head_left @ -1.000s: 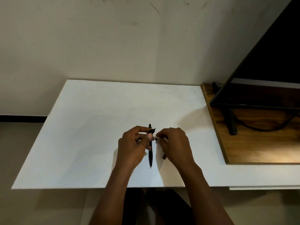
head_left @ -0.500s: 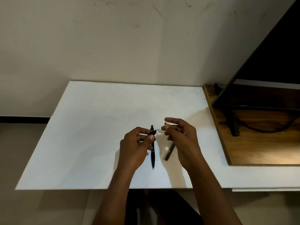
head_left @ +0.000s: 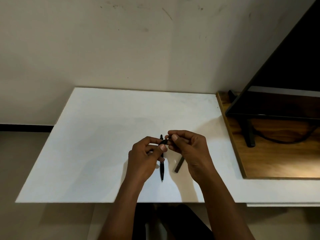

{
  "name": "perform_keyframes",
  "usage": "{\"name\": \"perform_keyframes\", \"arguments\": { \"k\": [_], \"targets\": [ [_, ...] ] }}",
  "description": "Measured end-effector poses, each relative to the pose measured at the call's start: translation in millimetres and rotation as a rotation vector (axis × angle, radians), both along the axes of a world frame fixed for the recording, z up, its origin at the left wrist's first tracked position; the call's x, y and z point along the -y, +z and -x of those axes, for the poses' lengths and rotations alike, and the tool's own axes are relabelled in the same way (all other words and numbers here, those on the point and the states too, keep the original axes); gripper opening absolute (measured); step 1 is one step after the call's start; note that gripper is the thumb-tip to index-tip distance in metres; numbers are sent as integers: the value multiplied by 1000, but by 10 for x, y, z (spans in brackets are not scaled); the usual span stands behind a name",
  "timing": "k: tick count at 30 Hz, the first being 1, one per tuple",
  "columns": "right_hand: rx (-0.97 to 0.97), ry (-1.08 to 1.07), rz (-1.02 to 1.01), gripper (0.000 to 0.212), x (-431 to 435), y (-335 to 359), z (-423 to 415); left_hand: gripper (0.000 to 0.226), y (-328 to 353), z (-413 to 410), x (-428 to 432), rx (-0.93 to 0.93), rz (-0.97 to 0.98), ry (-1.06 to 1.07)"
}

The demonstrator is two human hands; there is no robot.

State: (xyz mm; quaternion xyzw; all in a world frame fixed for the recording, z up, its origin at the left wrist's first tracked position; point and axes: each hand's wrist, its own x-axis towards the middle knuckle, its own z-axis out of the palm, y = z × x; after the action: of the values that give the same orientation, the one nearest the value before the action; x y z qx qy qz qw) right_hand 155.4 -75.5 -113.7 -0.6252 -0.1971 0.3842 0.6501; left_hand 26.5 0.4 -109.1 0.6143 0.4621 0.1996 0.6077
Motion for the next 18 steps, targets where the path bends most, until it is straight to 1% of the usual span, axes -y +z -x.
{"name": "perform_keyframes", "arguments": {
  "k": [7,13,18],
  "targets": [
    [66,-13,35,16,-12,-27,-9,14,-25,3,-6,-15,-42,-12],
    [131,36,79,18,-1,-51,-25,13,-28,3,-3,-14,-48,-27],
    [123,66,76,18,9,-59,-51,12,-25,0,1,-2,-36,-30]
  ]
}}
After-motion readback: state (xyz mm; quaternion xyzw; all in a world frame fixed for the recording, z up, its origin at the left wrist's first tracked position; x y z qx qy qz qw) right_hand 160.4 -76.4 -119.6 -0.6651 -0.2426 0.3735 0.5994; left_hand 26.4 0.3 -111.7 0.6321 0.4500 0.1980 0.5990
